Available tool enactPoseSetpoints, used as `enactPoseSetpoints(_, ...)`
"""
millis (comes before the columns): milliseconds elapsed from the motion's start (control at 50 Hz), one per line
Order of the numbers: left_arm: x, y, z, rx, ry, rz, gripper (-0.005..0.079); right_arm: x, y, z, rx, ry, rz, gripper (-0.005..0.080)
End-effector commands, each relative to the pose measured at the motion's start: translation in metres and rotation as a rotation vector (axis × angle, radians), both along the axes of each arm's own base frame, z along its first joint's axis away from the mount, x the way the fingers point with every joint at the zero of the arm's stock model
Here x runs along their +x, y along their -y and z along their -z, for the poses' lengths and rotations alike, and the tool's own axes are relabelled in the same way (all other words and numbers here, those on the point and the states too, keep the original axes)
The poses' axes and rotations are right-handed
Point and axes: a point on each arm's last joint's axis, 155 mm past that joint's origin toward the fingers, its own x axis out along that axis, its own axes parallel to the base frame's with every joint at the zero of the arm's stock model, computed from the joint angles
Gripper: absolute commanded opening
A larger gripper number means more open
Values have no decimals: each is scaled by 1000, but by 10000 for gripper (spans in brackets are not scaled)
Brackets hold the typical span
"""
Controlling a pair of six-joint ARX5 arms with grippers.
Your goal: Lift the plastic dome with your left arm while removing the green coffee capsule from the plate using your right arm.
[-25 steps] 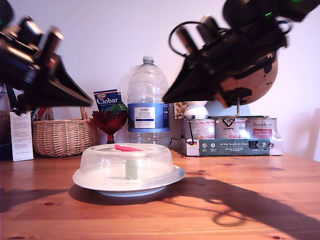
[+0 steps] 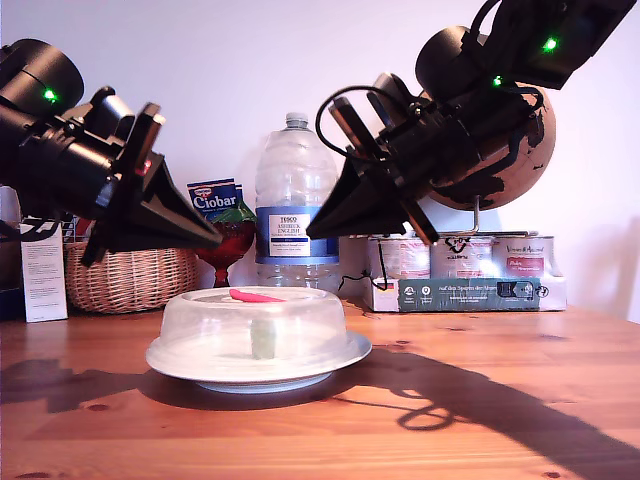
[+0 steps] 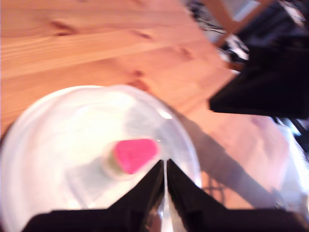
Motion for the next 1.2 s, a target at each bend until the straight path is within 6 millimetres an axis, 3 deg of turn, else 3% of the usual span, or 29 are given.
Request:
enactPoseSetpoints(0, -1, 4, -3, -7, 20, 24, -23, 6, -4, -10, 12, 47, -25, -12)
enactPoseSetpoints(260, 3, 2, -3, 0, 34, 12, -23, 11, -2, -10, -9, 61, -8, -12)
enactPoseSetpoints(580, 16, -3, 6, 41, 41, -40, -23, 11, 4, 26, -87, 18, -9, -12)
enactPoseSetpoints(780, 26, 3, 24, 42, -12, -23, -22, 12, 3, 44, -104, -6, -16, -12)
enactPoseSetpoints(900, 31, 5, 30, 47, -28, -20, 48, 14, 4, 54, -117, -12, -12, -12)
enactPoseSetpoints(1080, 31, 7, 35, 77, -74, -27, 277, 18, 3, 67, -125, -21, -4, 47)
enactPoseSetpoints(1180, 29, 7, 37, 87, -100, -26, 288, 18, 4, 73, -129, -34, -2, 56)
